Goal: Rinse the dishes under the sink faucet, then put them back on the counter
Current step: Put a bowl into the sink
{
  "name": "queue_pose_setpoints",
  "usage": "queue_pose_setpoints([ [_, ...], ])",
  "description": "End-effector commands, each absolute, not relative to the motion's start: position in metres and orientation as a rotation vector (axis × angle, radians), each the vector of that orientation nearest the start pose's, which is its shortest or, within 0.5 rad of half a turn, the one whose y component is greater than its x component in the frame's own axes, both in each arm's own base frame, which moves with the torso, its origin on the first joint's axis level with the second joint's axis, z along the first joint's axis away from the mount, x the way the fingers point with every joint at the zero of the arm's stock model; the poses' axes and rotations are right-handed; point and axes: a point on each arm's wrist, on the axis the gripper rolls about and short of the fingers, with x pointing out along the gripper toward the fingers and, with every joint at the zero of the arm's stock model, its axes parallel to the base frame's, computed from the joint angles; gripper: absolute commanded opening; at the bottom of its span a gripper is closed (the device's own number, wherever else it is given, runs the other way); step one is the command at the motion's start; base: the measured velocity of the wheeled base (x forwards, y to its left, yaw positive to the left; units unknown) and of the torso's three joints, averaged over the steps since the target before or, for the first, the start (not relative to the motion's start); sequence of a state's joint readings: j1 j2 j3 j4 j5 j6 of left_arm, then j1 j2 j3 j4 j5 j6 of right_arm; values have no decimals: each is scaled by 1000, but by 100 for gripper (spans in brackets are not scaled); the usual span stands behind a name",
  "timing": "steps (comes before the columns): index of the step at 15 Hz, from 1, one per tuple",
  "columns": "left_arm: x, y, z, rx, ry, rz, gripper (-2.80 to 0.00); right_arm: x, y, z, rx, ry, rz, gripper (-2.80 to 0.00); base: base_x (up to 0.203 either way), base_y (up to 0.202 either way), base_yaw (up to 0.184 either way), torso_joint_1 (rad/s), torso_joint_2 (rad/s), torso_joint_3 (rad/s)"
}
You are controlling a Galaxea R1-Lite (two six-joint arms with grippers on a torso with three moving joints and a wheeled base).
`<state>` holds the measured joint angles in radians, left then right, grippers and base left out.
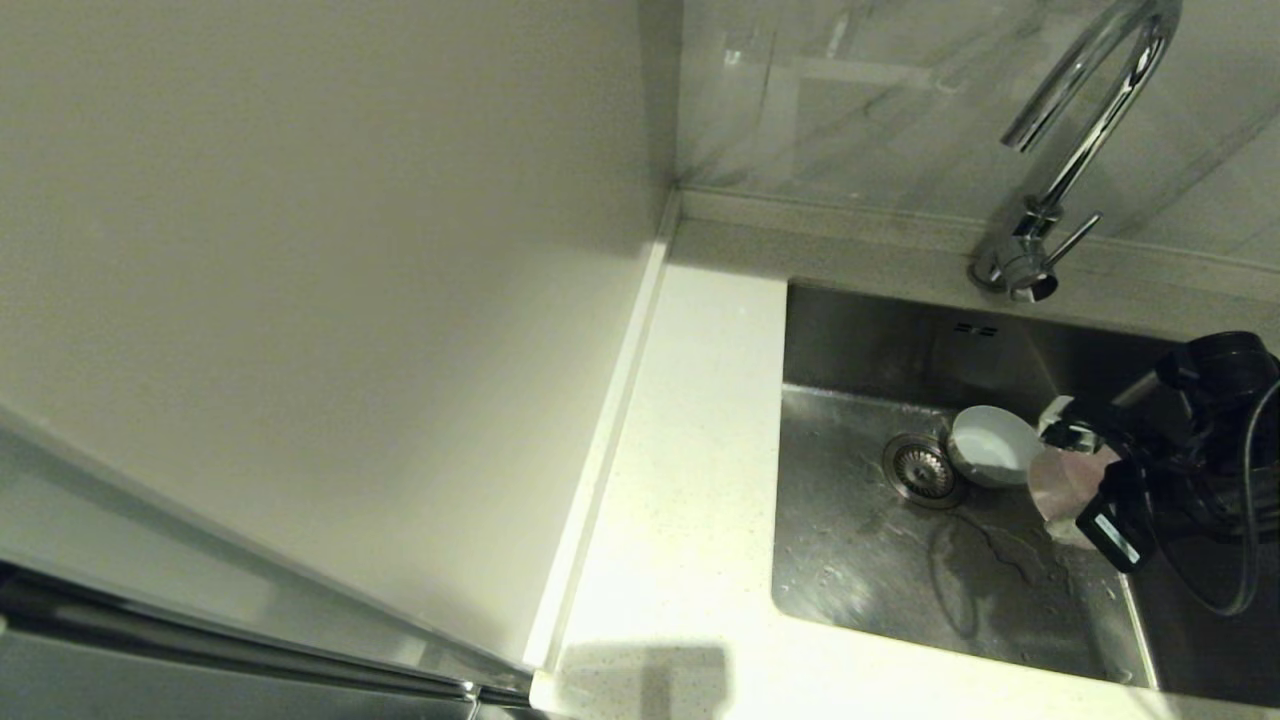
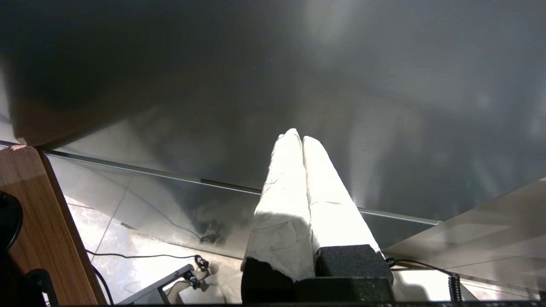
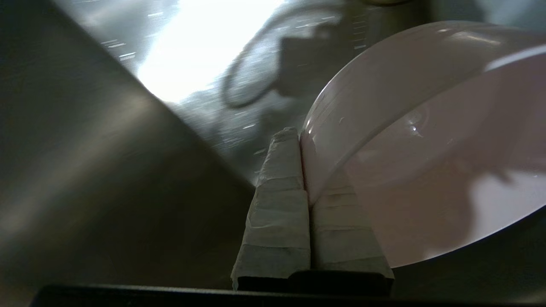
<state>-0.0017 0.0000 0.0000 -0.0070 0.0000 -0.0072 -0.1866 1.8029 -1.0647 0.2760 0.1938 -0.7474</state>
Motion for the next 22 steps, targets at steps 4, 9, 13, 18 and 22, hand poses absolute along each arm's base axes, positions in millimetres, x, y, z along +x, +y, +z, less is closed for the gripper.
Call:
queue_pose_setpoints([
  [4, -23, 0, 75, -8, -5, -2, -280, 330, -63, 115, -561, 937, 263, -280, 0, 0, 0, 0, 0, 0],
  [9, -23, 0, 75, -8, -5, -2, -280, 340, -71, 103, -592, 981, 193, -280, 0, 0, 0, 0, 0, 0],
  [13, -23, 0, 75, -8, -5, -2, -280, 343, -79, 95, -588, 1017, 166, -280, 0, 0, 0, 0, 0, 0],
  [18, -23, 0, 75, -8, -5, -2, -280, 347, -87, 74, -571, 1077, 158, -280, 0, 0, 0, 0, 0, 0],
  [22, -23, 0, 75, -8, -5, -2, -280, 358, -94, 56, -561, 1119, 149, -280, 0, 0, 0, 0, 0, 0],
])
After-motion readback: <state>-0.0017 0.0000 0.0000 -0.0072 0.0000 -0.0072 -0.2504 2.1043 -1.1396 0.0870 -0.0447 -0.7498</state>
